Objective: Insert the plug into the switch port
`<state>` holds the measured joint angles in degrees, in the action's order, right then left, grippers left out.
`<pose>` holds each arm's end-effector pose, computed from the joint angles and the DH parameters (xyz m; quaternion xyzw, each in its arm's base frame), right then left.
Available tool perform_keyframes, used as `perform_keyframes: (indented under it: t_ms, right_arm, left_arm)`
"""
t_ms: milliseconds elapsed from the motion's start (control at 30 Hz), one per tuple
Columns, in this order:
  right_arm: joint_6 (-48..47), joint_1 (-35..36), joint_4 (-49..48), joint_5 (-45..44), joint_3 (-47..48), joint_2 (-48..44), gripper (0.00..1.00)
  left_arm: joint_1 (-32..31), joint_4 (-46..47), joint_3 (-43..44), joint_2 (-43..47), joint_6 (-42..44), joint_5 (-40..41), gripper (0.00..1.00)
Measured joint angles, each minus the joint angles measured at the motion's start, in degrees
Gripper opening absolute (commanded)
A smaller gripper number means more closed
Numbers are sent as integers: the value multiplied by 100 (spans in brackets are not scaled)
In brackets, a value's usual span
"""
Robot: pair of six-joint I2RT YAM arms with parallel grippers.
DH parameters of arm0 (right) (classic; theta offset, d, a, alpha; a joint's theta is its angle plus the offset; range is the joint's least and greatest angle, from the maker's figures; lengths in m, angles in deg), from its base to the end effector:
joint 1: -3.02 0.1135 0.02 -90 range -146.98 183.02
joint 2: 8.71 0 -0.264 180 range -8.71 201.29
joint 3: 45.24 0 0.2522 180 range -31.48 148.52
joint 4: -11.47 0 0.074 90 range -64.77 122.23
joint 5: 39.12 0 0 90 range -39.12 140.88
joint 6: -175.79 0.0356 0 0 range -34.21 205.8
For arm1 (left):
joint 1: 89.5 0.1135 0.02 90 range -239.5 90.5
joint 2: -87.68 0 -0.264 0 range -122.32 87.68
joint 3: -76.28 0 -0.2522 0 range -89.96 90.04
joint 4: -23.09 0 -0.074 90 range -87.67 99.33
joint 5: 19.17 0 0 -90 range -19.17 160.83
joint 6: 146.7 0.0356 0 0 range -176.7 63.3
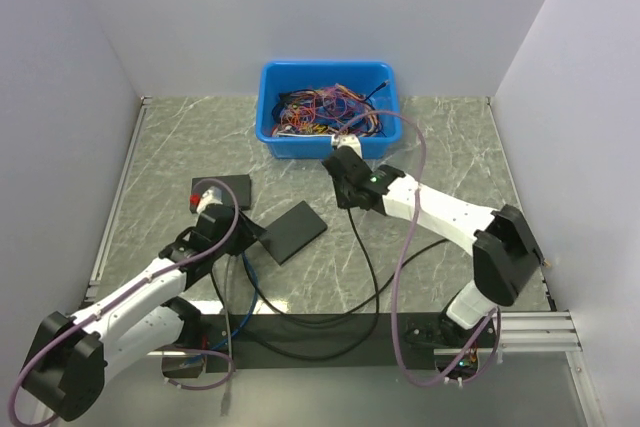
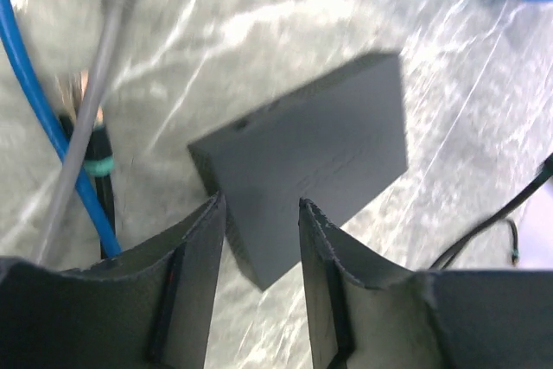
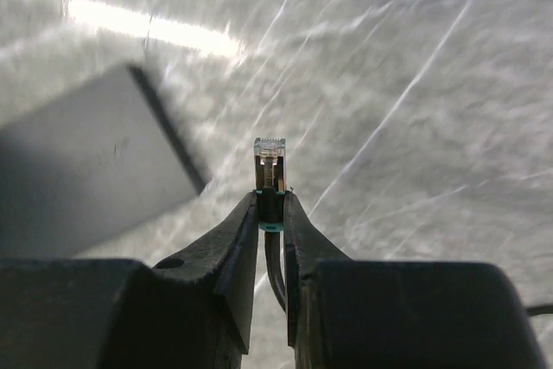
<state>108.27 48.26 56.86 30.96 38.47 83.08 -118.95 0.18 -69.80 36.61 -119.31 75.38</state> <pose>0.2494 0.2342 0.2556 -0.1314 0.9276 0.0356 0.3478 0.1572 -0.0855 0.1740 -0.2745 0.8634 -0.2786 0.3188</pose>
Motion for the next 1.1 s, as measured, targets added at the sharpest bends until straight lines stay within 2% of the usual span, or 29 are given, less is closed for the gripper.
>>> perform_keyframes:
  t_ms: [233, 433, 667, 1100]
  right_arm:
    - [98, 501, -251, 748, -645, -133, 0]
    - [221, 874, -575, 1233, -791, 96, 0]
    - [369, 1176, -708, 1464, -839, 299, 0]
    - [553, 1528, -804, 1668, -835, 953, 0]
  left_arm:
    - [9, 264, 835, -619, 664, 326, 44]
    - [317, 986, 1285, -1486, 1215, 109, 45]
    - [761, 1777, 1294, -2544, 1495, -564, 44]
    - [778, 2498, 1281, -3134, 1543, -1161, 41]
